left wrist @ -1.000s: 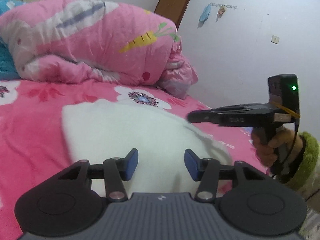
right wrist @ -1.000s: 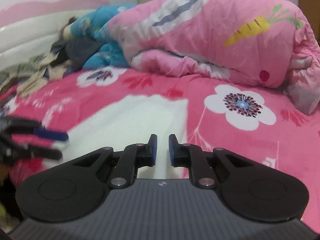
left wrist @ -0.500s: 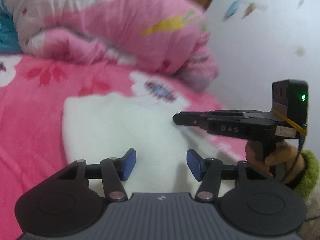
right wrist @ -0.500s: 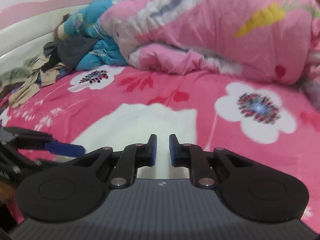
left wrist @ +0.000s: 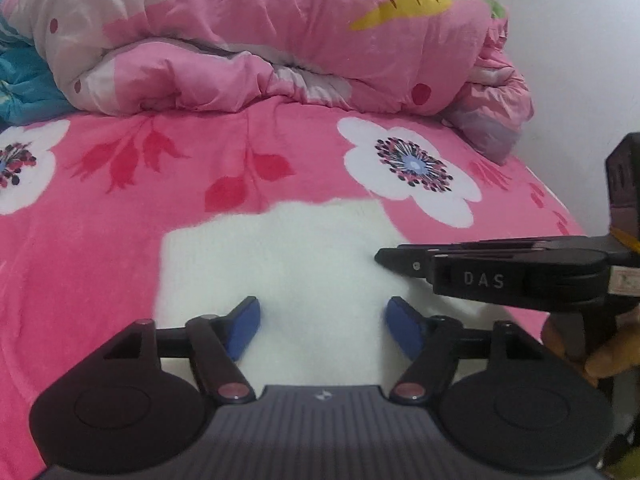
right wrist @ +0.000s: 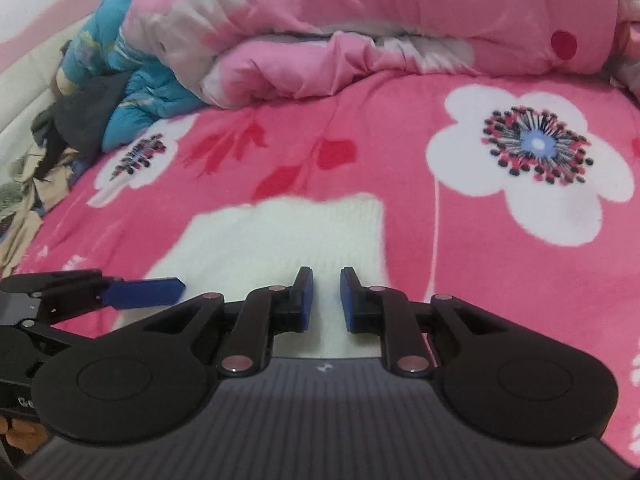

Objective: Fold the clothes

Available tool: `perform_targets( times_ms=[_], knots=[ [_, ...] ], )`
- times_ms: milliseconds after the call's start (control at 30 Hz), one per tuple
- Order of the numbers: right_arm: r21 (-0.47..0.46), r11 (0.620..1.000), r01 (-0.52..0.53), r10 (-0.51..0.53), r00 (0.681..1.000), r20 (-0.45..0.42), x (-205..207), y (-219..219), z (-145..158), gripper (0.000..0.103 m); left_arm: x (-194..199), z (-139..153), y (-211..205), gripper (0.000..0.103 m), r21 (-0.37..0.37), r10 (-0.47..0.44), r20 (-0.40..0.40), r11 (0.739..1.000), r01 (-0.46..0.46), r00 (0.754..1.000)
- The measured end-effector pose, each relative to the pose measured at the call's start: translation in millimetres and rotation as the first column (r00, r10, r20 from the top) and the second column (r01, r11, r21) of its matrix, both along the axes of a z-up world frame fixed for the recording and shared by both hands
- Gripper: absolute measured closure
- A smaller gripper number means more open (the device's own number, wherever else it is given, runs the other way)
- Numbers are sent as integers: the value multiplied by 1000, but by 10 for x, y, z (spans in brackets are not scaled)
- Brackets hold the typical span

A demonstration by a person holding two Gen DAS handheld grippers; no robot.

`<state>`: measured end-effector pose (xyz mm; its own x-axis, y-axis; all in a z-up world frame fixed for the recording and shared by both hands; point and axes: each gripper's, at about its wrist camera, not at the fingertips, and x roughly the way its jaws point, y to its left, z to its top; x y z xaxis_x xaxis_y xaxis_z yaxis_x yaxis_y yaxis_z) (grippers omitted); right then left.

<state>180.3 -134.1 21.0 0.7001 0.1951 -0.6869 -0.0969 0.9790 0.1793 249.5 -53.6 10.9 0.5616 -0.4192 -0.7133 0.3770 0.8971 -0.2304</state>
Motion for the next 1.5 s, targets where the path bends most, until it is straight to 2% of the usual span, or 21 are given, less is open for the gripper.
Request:
perform_targets(
  times_ms=[133,267,467,600,800,967,1233,1367,1500],
  knots=[
    [39,999,22,-23,999,29,-164,-64,120,88,-18,49,-30,29,26,10,-4,1000,-10,1000],
    [106,993,56,-64,996,67,-551,-181,285,88,-58,113,-55,29,51,23,-6,998,-23,1000],
    [55,998,40,-46,993,109,-1173,-85,418,85,-219,227,-129,29,111,19,30,994,-22,999],
    [-35,999,14,-9,992,123,-1430,79,395,81,-334,295,-168,29,157,15,59,987,-24,998],
    [-145,989,20,-2,992,124,-1485,205,191,79,-473,358,-172,29,203,17,79,979,-33,997],
    [-124,992,31,-11,987,159,-1705,267,304,78,-627,388,-122,29,217,25,88,975,-43,996],
    [-97,992,84,-67,984,166,-1940,268,202,76,-865,331,-71,28,244,36,80,968,-55,996],
    [-113,990,80,-57,979,195,-2060,358,284,74,-1065,378,8,28,232,44,106,970,-67,993],
    [-125,988,88,-64,980,188,-2125,338,147,71,-1300,312,142,23,195,34,140,979,-62,990]
  ],
)
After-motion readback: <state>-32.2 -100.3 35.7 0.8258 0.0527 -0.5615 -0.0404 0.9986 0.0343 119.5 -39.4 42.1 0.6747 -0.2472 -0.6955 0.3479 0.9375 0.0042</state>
